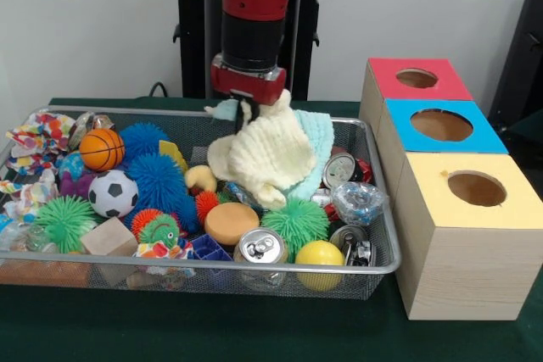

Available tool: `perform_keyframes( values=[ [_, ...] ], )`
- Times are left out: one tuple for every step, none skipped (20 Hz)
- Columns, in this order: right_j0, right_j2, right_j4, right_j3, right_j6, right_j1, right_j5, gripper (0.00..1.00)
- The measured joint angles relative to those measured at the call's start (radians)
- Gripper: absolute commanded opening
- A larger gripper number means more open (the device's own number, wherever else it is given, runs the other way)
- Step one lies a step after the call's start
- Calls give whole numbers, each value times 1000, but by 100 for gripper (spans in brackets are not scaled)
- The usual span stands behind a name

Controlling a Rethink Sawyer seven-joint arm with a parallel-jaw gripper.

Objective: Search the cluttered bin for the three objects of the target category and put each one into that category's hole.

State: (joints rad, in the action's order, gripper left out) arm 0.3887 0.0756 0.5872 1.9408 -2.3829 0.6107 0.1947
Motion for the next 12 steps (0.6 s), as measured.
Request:
perform_keyframes(
  values=[
    [0,7,-5,7,0,1,0,0],
    [0,15,-12,16,0,2,0,0],
    [0,20,-19,22,0,2,0,0],
    [0,25,-25,27,0,3,0,0],
    [-1,28,-29,31,0,3,0,0],
    [-2,30,-34,35,0,2,0,0],
    [-5,32,-40,39,0,1,-1,0],
    [-14,34,-52,49,0,-4,-11,0],
    [-21,34,-60,51,0,-8,-22,0],
    [-24,34,-62,52,0,-9,-28,0],
    [-44,34,-73,56,0,-18,-61,0],
    [-54,34,-76,58,0,-22,-75,0]
  ],
)
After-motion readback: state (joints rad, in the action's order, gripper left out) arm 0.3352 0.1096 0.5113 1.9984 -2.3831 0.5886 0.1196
